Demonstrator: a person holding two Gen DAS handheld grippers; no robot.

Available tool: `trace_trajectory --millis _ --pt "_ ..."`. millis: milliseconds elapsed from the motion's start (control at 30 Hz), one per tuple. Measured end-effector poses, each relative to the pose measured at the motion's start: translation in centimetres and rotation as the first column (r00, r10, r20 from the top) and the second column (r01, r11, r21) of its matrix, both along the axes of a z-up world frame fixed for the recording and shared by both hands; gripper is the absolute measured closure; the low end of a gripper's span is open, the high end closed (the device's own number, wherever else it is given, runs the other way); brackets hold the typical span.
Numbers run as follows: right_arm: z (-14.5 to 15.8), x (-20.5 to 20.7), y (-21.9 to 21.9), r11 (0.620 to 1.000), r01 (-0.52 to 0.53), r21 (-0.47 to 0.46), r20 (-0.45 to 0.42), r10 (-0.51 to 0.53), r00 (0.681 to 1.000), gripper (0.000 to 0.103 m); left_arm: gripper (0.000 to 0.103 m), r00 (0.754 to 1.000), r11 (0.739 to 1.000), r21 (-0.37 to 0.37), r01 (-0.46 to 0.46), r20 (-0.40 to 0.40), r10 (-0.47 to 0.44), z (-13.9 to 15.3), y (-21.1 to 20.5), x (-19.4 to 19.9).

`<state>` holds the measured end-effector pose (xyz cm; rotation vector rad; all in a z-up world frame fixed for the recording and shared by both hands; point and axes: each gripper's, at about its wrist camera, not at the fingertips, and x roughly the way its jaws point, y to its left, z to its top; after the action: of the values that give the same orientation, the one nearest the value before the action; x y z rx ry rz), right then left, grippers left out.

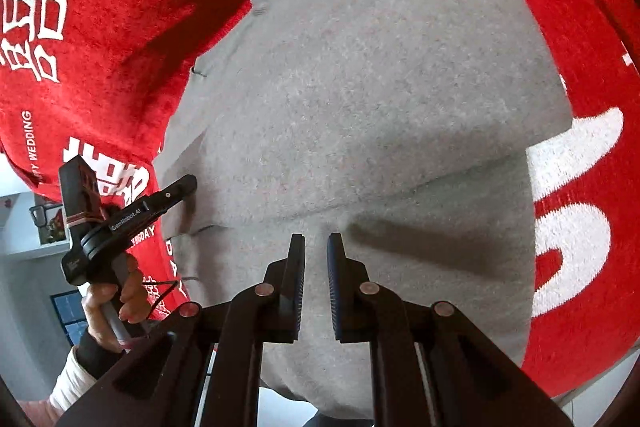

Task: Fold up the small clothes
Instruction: 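Fold the held side edge inward over the sleeves and open the right gripper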

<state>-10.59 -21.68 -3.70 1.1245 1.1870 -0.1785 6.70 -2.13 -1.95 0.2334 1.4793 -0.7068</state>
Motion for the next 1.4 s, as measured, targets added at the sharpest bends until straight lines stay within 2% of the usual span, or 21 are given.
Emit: trace_trajectory --millis 67,133,233,367,500,600,733,800,933,967,1100,1400 --pt "0.3 -0.1 -0.2 1.0 0.01 0.0 0.004 -0.01 1.0 0.09 0.092 1.0 1.0 -0.025 -0.003 0.003 0.003 0.2 -0.5 0.2" --pt "0.6 -0.4 -0.3 1.0 0.012 -0.006 0.009 -0.012 1.0 0.09 0.093 0.998 0.999 -0.043 0.013 0.063 -0.01 1.5 -0.7 0.2" --pt "0.5 -0.8 -0.7 1.0 0.016 -0.014 0.003 -0.016 1.0 0.09 0.092 0.998 0.999 -0.037 0.005 0.068 -0.003 1.5 -0.6 0.9" --pt "0.9 -1.5 -1.8 0.998 0.038 -0.053 -0.007 -0.038 0.999 0.09 0.092 0.999 1.0 0.005 -0.019 0.046 0.018 -0.1 -0.8 1.3" --pt "1.9 -3.0 -4.1 0.99 0.079 -0.116 -0.016 -0.082 0.997 0.09 0.091 0.995 0.998 0.045 -0.031 0.092 0.026 0.6 0.3 0.8" --pt "2.7 -3.4 -5.5 0.98 0.099 -0.174 -0.017 -0.104 0.994 0.09 0.092 0.985 0.993 0.1 -0.055 0.168 0.037 1.7 1.5 0.7" --pt "3.1 -2.2 -6.4 0.972 0.076 -0.222 -0.016 -0.081 0.997 0.09 0.092 0.984 0.997 0.06 -0.055 0.172 0.044 3.2 2.3 0.3" --pt "2.7 -1.2 -6.3 0.969 0.036 -0.245 -0.035 -0.046 0.998 0.09 0.092 0.986 0.997 0.056 -0.045 0.163 0.035 2.9 1.8 -0.2" --pt "0.0 -0.2 -6.1 0.967 -0.042 -0.252 -0.16 0.001 0.987 0.091 0.091 0.991 0.992 0.125 -0.034 0.133 0.017 0.2 0.8 -1.4" --pt "-0.3 -0.4 -6.2 0.969 -0.041 -0.244 -0.16 0.002 0.987 0.091 0.091 0.991 0.988 0.15 -0.03 0.134 0.01 -0.5 0.8 -1.8" --pt "-0.3 -1.5 -6.7 0.974 -0.02 -0.228 -0.127 -0.009 0.992 0.091 0.091 0.989 0.99 0.141 -0.03 0.148 0.009 -0.2 2.0 -2.7" --pt "1.0 -1.2 -5.9 0.972 -0.043 -0.231 -0.174 0.002 0.985 0.09 0.091 0.989 0.98 0.188 -0.072 0.144 0.046 0.6 4.2 -3.3"
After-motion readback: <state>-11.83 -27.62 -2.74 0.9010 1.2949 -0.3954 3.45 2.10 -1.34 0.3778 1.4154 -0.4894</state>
